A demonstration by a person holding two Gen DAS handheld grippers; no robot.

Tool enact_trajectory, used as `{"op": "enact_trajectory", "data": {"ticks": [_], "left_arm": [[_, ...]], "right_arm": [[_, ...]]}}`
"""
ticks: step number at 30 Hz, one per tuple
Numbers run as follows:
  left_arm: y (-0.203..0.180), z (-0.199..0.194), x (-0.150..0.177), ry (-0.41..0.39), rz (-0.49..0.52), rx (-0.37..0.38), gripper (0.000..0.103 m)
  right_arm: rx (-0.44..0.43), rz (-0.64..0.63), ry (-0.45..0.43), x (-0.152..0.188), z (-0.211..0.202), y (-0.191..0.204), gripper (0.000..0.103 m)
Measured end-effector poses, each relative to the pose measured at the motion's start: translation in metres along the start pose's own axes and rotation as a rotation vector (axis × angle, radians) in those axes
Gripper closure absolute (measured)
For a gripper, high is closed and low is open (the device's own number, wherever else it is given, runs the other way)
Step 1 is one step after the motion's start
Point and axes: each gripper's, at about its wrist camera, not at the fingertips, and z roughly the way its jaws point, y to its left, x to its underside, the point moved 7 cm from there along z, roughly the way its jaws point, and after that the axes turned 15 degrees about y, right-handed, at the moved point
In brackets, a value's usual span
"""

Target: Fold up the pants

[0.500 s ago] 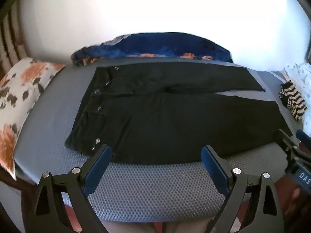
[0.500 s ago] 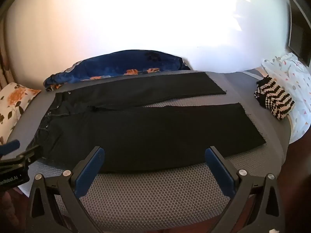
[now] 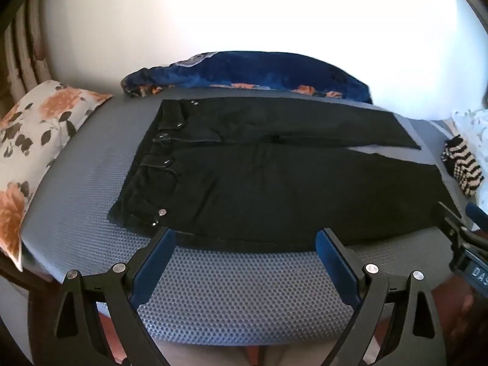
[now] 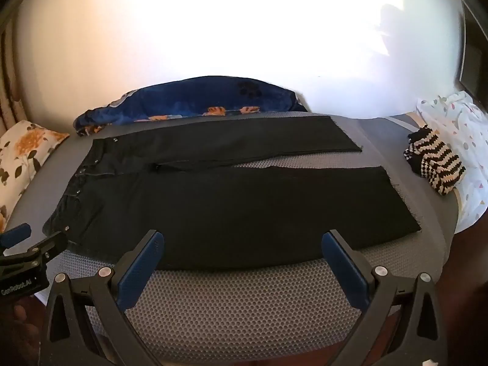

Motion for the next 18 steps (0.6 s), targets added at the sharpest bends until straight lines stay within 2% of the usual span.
{"op": "enact_trajectory", "data": {"ticks": [3,7,11,14,18], "left_arm": [[-0.001,-0.001,0.001,-0.021,0.017,-0.019,0.01],[-0.006,0.005,0.003,0.023,0.025,0.019,0.01],[-0.003,0.011,0.005,0.054,0.002,0.007,0.01],[0.001,0.015,0.008,0.064,-0.011,-0.001,0.01],[0.003,0.016,0.011,0.065,-0.024,0.03,0.01]], "right_arm": [[0.003,0.0,0.002,0.004,0.003,-0.001,0.0],[0.008,0.0,0.015,0.005,0.008,0.002,0.0],[0.004,-0.002,0.026,0.006,0.012,0.003,0.0],[0.003,-0.006,0.035,0.006,0.015,0.004,0.0],[0.003,-0.007,0.04,0.007,0.018,0.006,0.0]]}}
